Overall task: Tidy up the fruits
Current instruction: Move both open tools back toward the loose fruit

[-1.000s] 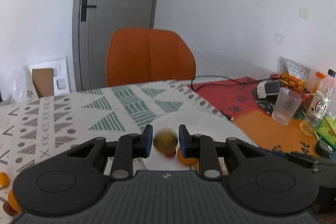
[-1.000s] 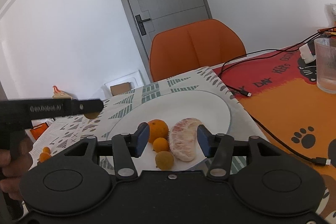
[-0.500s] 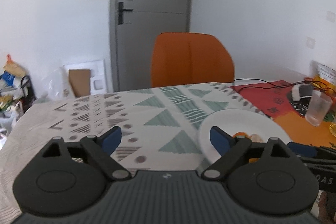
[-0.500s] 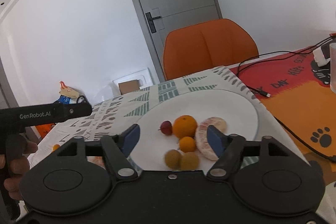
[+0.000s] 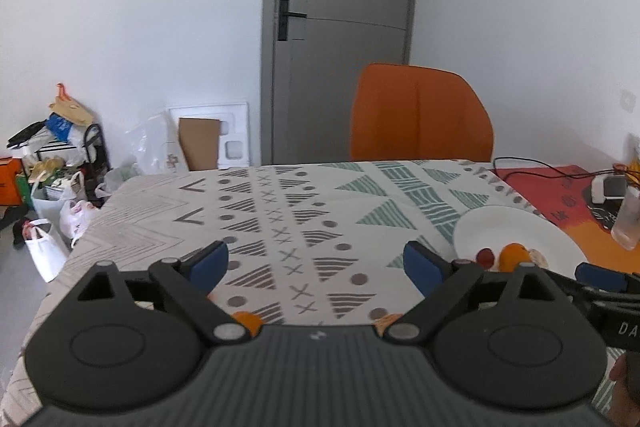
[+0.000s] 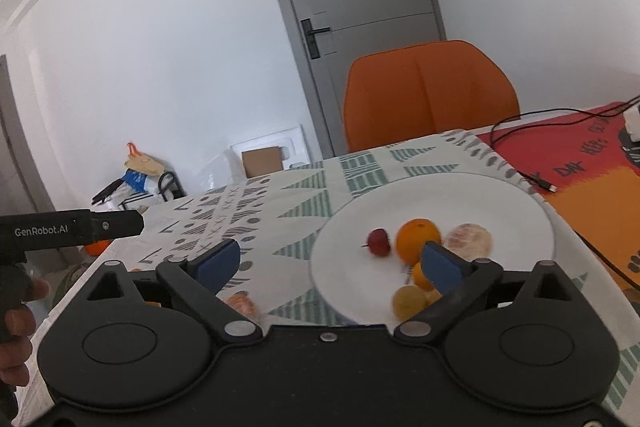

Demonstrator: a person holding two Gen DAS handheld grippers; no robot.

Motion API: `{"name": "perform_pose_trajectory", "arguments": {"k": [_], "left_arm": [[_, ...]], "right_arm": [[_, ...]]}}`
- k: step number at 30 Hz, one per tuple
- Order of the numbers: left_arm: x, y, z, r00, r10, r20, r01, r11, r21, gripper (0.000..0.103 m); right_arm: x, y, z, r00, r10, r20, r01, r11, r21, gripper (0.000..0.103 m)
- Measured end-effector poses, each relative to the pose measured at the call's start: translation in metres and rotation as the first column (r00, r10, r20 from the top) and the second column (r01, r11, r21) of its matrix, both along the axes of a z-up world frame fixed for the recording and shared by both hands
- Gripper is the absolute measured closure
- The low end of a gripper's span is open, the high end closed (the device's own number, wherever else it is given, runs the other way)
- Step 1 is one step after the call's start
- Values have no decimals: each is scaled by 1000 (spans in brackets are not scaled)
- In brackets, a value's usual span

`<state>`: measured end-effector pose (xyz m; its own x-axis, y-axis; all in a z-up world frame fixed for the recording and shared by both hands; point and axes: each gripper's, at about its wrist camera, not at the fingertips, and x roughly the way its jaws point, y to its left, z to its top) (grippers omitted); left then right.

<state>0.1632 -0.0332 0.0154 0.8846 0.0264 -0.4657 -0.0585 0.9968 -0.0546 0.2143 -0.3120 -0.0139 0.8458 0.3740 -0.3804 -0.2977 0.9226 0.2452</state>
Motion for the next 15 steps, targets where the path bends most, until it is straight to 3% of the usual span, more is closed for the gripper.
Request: {"name": "perform_pose_trajectory", "arguments": {"k": [9,15], "left_arm": [[-7,30,-9,1000,21,-19,-21,1000,-4,10],[-13,50,-21,999,29,-21,-30,998,-48,10]], "right_arm": [[-1,23,4,999,38,-6,-38,999,-24,1],[-4,40,1,999,49,-7,-49,998,-48,1]]}}
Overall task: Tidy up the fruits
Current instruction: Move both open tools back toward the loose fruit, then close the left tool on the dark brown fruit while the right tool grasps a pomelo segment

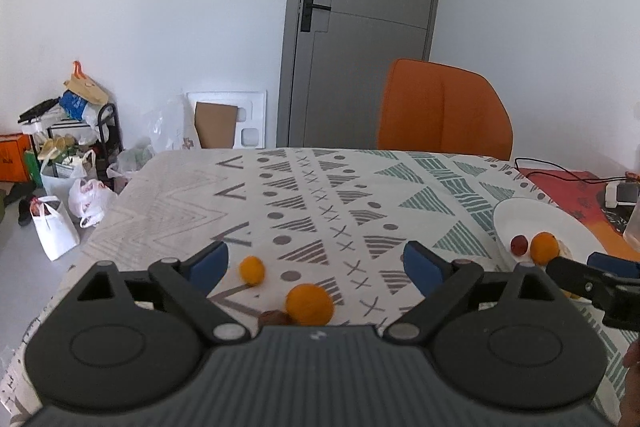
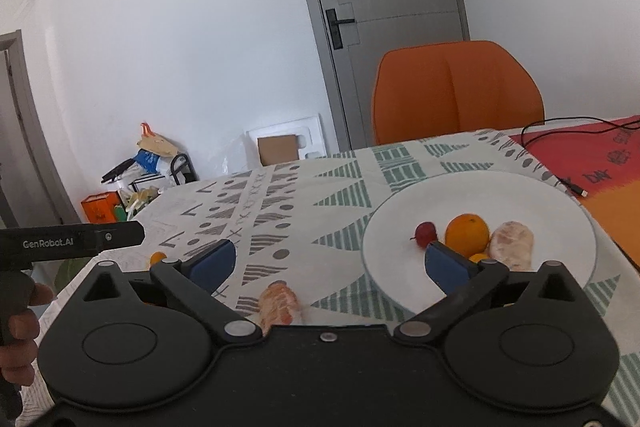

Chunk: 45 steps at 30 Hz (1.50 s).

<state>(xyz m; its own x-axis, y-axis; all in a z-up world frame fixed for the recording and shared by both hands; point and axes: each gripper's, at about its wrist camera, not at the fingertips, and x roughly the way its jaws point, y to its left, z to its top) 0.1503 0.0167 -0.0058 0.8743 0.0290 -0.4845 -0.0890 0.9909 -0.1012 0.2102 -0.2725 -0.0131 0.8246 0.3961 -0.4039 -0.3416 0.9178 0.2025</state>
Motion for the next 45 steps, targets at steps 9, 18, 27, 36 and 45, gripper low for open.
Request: {"name": "perform_pose_trajectory", "arguments": {"k": [9,18,27,36,45], "left_arm": [[-13,27,-11,999,38,7,-38,998,-44,10],[-18,54,-29,997,72,-13,-73,992,-98,17],[-10,54,-43,998,41,-37,-46,991,-122,31],[5,48,-62,998,-5,-70,-6,987,-158,55],[4,49,-63,997,-21,-73,9,985,-172,80]], "right_arm": [[-3,24,-3,999,49,-4,-49,998,-28,1],[2,50,-12,994,104,-28,-106,992,-66,2],[9,63,-19,991,123,-46,-127,988,-92,4],[16,70,-31,987,136,-80,-145,982,-121,10],[17,75,-32,986,140,-87,-151,979,-136,10]]}}
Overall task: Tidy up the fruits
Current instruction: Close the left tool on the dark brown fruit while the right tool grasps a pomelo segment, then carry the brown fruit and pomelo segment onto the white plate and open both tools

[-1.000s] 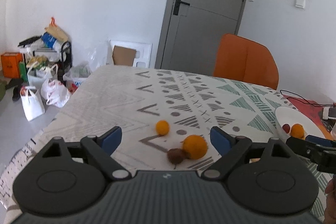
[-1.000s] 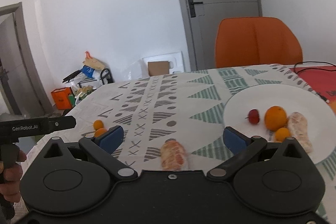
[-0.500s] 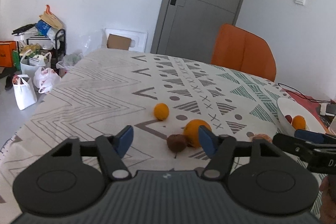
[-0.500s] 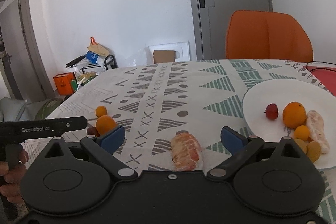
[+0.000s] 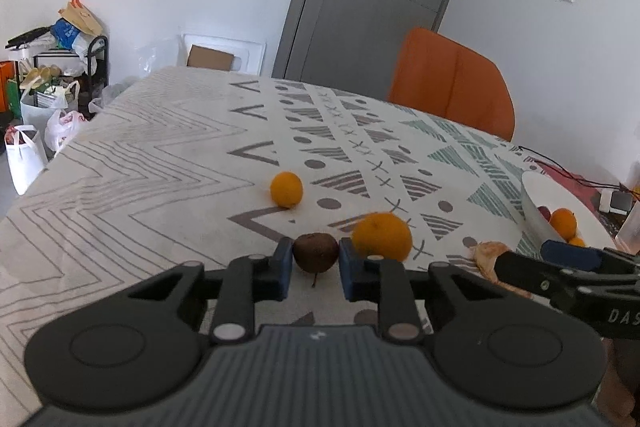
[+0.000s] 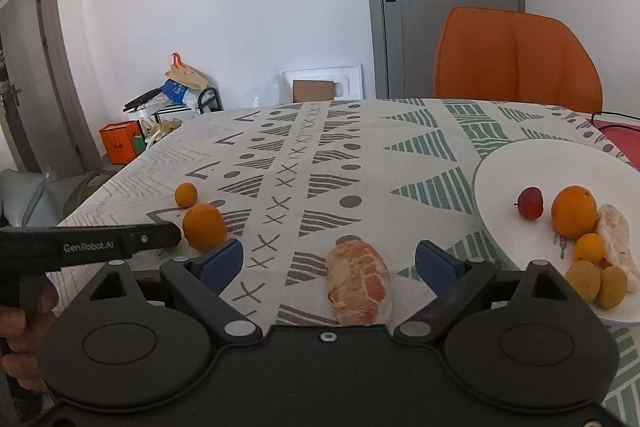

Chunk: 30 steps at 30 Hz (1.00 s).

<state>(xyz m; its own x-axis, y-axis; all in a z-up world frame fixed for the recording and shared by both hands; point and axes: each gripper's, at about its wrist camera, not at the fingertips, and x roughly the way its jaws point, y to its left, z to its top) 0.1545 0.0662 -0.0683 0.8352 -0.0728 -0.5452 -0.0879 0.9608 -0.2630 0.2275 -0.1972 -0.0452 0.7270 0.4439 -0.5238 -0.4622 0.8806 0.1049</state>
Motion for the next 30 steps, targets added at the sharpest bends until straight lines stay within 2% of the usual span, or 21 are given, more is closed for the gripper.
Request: {"name": "perform_pose_trajectory", "arguments": {"k": [8,11,13,14,15,18,22,30], "left_arm": [[-8,8,10,999,28,18,-28,1000,8,80],[-9,8,12,999,29,23,-29,1000,12,80],[-10,7,13,999,25,28,-25,1000,10,80],[-11,6,14,999,22,31,-23,1000,9,80],[-12,6,15,999,20,37,-20,1000,7,80],[-13,7,15,999,19,39,-19,1000,1,80],[-12,4,19,999,17,28,-18,1000,23,80],[-16,-19,33,998,-12,62,9,999,48,80]], "right_arm": [[1,2,-5,1000,2,-18,-3,1000,-17,15],[2,1,-10,999,-2,-34,1,999,-35,23],[4,1,-15,998,4,-55,-6,999,-41,42],[5,1,-18,998,-2,-67,-1,999,-49,63],[3,0,-18,999,-20,-40,17,998,-64,77],[5,-6,-13,998,-19,-62,17,999,-35,81],[-2,-8,-9,999,-17,-29,17,1000,-15,83],[-12,-28,5,1000,-23,7,22,999,46,86]]}}
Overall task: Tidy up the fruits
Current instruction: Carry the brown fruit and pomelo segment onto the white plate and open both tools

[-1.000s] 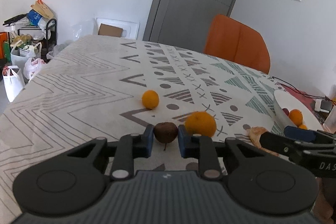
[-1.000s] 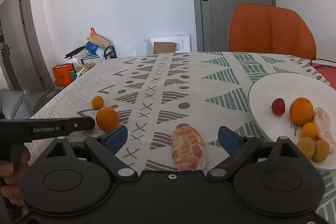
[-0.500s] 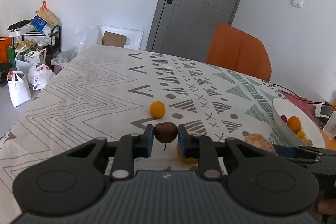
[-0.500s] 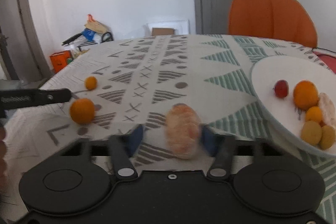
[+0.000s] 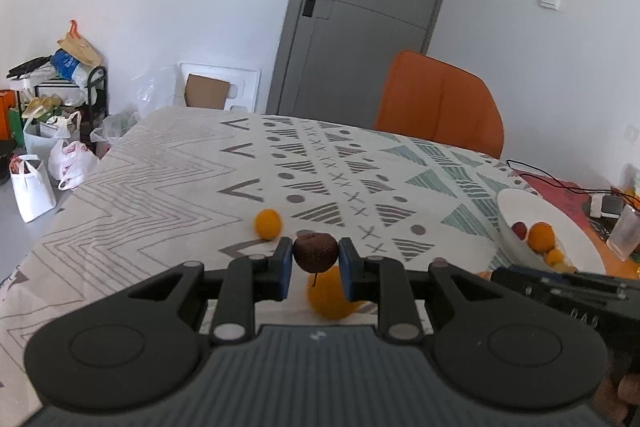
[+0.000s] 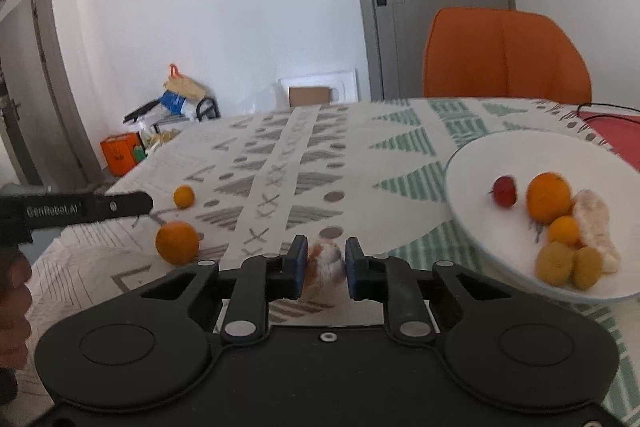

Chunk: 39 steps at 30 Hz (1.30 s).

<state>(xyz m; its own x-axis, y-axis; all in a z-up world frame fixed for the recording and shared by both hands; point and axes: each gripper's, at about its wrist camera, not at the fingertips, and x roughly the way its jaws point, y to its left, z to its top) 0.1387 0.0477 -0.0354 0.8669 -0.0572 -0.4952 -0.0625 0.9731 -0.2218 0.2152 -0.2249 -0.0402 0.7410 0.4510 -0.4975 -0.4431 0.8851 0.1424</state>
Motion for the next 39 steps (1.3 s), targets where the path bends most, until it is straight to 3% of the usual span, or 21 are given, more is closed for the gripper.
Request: {"name": "perform_pose_trajectory", "arguments": {"k": [4,5,17,19,22,23,24,27,33,39], "left_arm": [[2,-11,4,1000,-21,5,21,1000,15,80],[3,-13,5,1000,-24,8,24,1000,19,80],[0,-27,13,999,-30,30,28,999,36,80],[-1,-25,14,999,-24,32,23,999,38,80],[-2,-19,13,999,-13,29,12,999,36,80],[-2,-17,12,1000,-8,26,7,999,34,80],[-2,-14,10,1000,-2,23,2,999,32,80],[-1,-6,6,1000,13,14,-13,1000,20,80],[-1,6,0,1000,32,0,-32,999,3,80],[2,11,-7,999,42,-9,-42,999,-12,80]], "right_arm": [[-2,-12,9,999,-19,28,18,1000,25,90],[-3,-15,10,999,-22,34,21,999,27,103],[-4,-33,8,1000,-13,12,12,998,67,103],[0,-35,7,1000,-16,-3,16,997,78,95],[3,-34,3,999,-38,-21,39,996,82,56],[4,-34,1,999,-43,-30,45,995,89,34],[5,-34,0,998,-46,-32,49,994,96,27],[4,-24,-3,1000,-26,-14,27,998,63,28],[8,-11,-17,998,-3,-60,3,1000,5,28],[7,-16,-22,996,-10,-83,11,1000,0,28]]}}
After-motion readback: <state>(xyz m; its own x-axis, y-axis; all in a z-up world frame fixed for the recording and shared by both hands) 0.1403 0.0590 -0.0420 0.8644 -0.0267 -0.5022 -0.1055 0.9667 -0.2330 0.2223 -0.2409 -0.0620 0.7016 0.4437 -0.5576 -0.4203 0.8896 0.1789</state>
